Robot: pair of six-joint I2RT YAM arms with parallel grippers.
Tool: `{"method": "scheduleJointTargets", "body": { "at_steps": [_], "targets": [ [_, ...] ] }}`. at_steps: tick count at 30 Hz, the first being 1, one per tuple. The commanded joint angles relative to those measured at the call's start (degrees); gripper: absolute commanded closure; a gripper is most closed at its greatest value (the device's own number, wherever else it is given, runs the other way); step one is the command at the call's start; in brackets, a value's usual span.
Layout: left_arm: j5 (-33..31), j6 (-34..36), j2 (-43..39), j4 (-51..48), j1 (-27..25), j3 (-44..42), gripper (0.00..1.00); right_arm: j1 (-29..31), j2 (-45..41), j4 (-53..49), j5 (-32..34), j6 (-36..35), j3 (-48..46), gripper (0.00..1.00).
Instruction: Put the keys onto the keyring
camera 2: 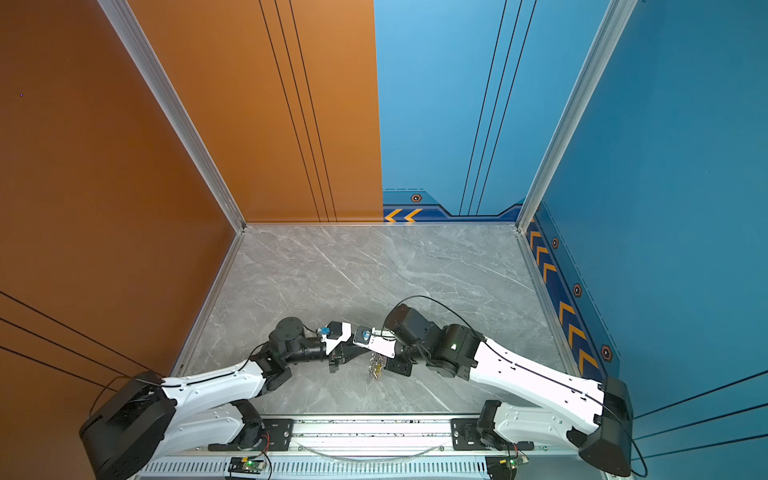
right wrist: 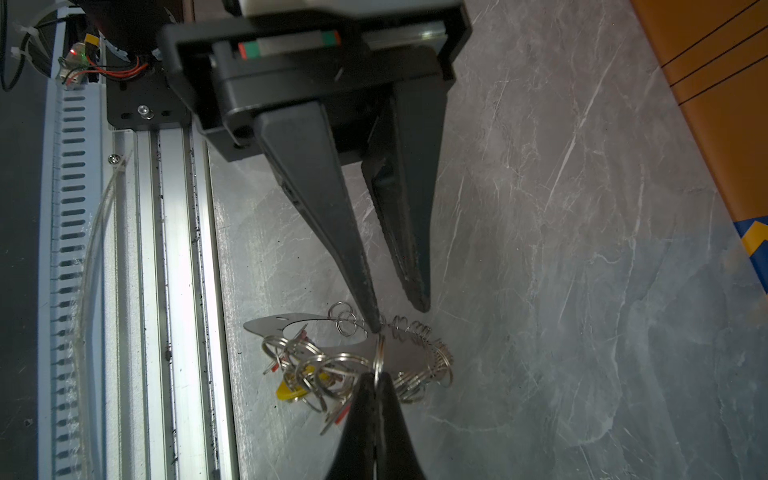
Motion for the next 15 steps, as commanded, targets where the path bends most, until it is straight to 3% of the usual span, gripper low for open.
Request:
{"method": "scheduleJointTargets", "body": {
  "at_steps": [1, 15],
  "targets": [
    [0.9, -0.3, -0.9, -0.4, -0.6, 1.5, 0.79, 0.3, -0.1, 1.3, -1.4, -0.6, 1.5, 1.0],
    [1.5, -0.7, -1.4, -0.4, -0.6, 1.2, 0.83, 0.2, 0.0, 2.6, -0.5, -0.5, 0.8, 1.0]
  ]
}}
